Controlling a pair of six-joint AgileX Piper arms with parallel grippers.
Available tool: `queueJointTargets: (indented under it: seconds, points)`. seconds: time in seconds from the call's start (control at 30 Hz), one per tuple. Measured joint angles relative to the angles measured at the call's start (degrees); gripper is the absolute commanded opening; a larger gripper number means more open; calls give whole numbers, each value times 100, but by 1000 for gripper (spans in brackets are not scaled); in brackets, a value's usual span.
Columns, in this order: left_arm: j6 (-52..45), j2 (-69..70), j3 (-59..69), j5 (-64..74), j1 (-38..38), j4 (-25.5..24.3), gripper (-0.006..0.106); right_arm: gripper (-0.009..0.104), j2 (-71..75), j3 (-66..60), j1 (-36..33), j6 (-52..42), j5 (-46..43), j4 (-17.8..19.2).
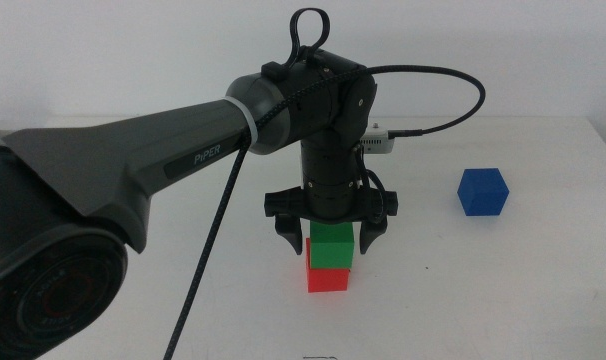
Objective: Stack red cubes first, then green, then blue cubes in a specific spot.
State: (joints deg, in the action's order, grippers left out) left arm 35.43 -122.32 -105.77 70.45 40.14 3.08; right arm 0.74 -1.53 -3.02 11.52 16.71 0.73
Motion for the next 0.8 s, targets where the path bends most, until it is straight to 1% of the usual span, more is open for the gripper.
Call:
queueJointTargets:
  seconds: [0.2, 0.5, 0.8]
  points:
    - [-5, 67, 0, 0, 0, 114, 93, 85, 0, 0, 0, 0, 0, 0]
    - [0, 629, 0, 10, 0, 115, 93, 85, 0, 0, 0, 0, 0, 0]
    - [0, 1634, 0, 50, 0, -58, 93, 85, 0, 0, 0, 0, 0, 0]
